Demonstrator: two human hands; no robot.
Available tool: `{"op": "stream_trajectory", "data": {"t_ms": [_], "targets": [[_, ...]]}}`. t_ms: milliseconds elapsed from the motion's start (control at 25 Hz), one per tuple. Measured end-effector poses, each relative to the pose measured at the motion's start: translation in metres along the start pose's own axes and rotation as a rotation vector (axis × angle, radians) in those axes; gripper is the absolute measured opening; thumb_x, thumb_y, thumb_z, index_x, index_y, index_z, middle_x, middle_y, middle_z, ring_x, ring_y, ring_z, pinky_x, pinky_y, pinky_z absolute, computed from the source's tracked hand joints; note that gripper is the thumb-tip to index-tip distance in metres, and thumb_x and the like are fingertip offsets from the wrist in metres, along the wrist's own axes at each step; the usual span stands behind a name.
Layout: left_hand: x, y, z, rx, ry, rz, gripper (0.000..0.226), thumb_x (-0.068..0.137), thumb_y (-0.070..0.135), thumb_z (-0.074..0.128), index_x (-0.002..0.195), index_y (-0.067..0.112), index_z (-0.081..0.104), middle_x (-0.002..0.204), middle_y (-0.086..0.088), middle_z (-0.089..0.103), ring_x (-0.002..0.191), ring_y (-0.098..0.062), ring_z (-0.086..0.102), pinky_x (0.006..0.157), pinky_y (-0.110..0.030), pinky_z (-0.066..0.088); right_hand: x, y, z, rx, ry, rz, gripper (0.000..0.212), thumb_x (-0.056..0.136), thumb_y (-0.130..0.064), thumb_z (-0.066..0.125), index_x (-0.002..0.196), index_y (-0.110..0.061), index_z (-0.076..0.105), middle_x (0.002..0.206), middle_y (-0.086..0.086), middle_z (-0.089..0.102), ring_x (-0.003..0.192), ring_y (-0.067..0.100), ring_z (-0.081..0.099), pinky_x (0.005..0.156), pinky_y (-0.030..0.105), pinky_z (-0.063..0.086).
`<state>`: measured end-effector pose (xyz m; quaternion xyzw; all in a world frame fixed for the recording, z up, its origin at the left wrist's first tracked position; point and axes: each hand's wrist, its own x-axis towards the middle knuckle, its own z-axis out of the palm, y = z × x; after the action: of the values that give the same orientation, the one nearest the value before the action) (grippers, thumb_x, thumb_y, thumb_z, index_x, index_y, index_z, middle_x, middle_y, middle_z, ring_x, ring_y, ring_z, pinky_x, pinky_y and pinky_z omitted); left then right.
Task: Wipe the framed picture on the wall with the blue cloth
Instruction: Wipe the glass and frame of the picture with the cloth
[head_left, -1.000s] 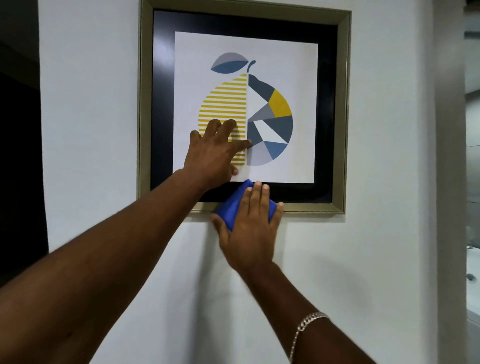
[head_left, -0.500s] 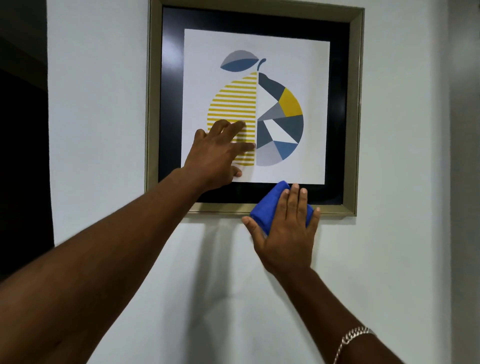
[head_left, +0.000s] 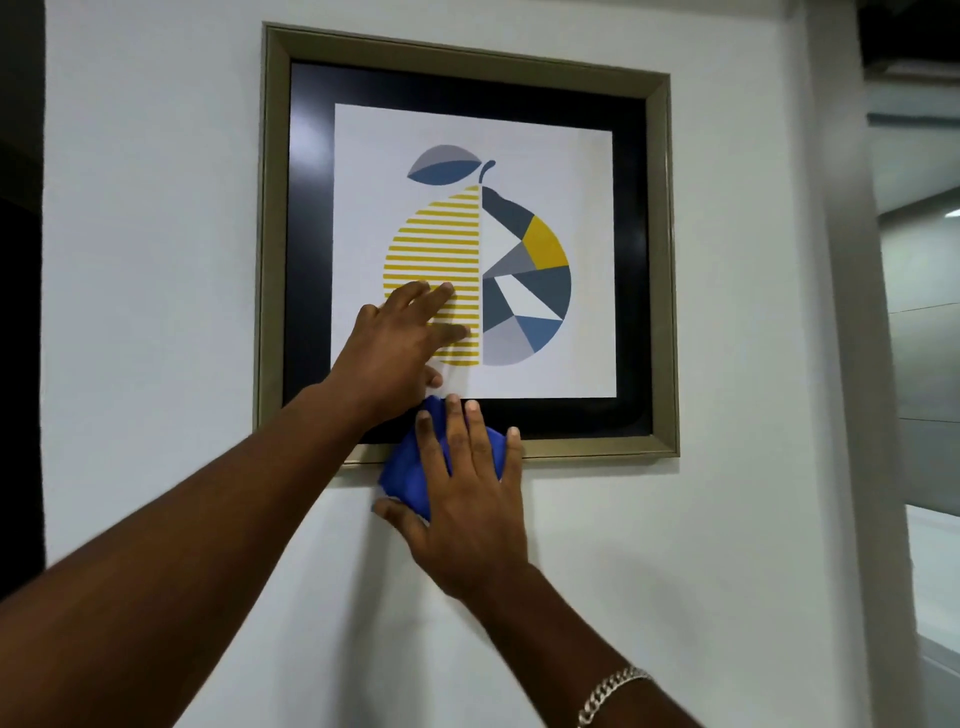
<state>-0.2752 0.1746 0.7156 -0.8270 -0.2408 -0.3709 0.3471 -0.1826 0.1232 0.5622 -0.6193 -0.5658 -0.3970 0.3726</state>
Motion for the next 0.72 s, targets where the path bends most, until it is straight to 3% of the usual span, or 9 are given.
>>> {"op": "stream_trajectory", "data": {"t_ms": [200,440,640,720], "targets": [[-0.001,0.001,0.001,0.006,-0.017,-0.021,0.065,0.077,0.018,0.075,0.135,0.029,0.048,0.16,-0.003,0.021,0.148,-0.028,0.01,0.106,-0.056,0.031,-0.011,0.061,-0.016,-0.166,-0.025,-0.031,0.087,0.083,-0.079,0.027,0.15,-0.024,0.021,0.161,0.007,0.017,0.149,0.027,0.009,0.115,0.065,0.007],[-0.002,0.004,0.0,0.005,0.005,-0.021,0.064,0.077,0.016,0.076,0.134,0.028,0.049,0.159,-0.004,0.024,0.147,-0.03,0.013,0.106,-0.058,0.033,-0.021,0.138,-0.049,-0.249,-0.152,0.188,0.094,0.077,-0.086,0.015,0.151,-0.031,-0.003,0.163,0.0,-0.009,0.148,0.026,-0.015,0.113,0.068,0.0],[-0.007,0.011,-0.006,-0.02,0.009,-0.058,0.062,0.074,0.011,0.077,0.13,0.023,0.054,0.156,-0.008,0.031,0.145,-0.033,0.02,0.103,-0.059,0.037,-0.023,0.152,-0.063,-0.179,-0.156,0.329,0.095,0.075,-0.086,0.017,0.151,-0.032,-0.003,0.163,0.002,-0.011,0.148,0.031,-0.012,0.111,0.068,0.005],[-0.012,0.023,-0.006,-0.014,0.105,-0.094,0.054,0.072,0.011,0.077,0.123,0.015,0.059,0.146,-0.015,0.044,0.136,-0.04,0.033,0.097,-0.058,0.042,-0.023,0.153,-0.064,-0.086,-0.188,0.348,0.096,0.075,-0.084,0.022,0.151,-0.032,-0.007,0.162,0.002,-0.013,0.147,0.03,-0.015,0.113,0.064,0.01]]}}
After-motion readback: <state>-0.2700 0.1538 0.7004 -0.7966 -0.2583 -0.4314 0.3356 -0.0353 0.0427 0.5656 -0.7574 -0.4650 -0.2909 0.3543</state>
